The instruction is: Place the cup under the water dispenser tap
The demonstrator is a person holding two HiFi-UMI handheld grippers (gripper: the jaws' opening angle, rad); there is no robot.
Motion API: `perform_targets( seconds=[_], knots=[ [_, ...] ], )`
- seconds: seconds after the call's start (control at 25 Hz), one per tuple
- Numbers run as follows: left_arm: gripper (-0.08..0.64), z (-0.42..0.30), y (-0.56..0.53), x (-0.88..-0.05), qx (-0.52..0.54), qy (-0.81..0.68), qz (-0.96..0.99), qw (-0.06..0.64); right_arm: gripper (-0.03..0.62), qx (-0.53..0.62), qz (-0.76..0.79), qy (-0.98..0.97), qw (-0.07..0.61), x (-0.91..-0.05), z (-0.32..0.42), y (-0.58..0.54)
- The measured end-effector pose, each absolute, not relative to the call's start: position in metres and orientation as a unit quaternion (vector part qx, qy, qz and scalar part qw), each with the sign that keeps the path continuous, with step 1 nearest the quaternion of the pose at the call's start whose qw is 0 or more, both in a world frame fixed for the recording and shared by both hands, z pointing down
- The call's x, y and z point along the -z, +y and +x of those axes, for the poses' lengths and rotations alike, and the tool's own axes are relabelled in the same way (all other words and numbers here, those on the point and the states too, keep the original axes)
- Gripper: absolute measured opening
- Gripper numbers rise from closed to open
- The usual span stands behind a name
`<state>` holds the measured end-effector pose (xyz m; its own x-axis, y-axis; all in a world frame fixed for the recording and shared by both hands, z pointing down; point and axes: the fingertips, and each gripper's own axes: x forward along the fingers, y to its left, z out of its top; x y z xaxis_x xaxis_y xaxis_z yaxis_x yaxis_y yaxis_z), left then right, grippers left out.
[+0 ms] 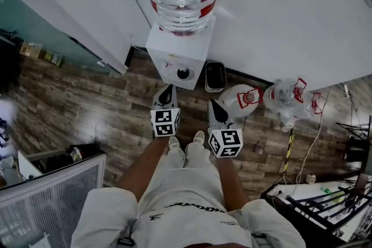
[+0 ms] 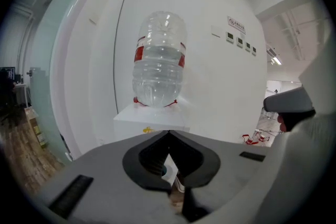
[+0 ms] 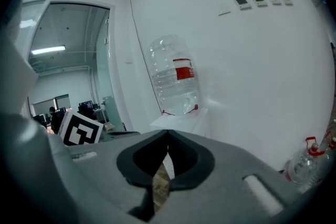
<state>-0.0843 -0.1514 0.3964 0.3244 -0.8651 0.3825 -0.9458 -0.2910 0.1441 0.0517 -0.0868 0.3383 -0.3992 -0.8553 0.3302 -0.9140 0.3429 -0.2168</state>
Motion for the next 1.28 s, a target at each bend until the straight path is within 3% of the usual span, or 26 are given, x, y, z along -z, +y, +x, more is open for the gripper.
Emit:
perform_targets(
  seconds=[0.48, 1.28],
  knots=[
    [-0.003, -0.071, -0.127, -0.304, -0.087, -0.551, 0.817, 0.148, -0.002, -0.175, 0.526, -0.830, 0.059, -0.272, 0.043, -0.089],
    [-0.003, -0.062, -0.083, -0.235, -0.041, -0.535, 0.834, 0.125, -0.002, -0.117, 0.492, -0.861, 0.048, -0.232, 0.024, -0.084]
  ],
)
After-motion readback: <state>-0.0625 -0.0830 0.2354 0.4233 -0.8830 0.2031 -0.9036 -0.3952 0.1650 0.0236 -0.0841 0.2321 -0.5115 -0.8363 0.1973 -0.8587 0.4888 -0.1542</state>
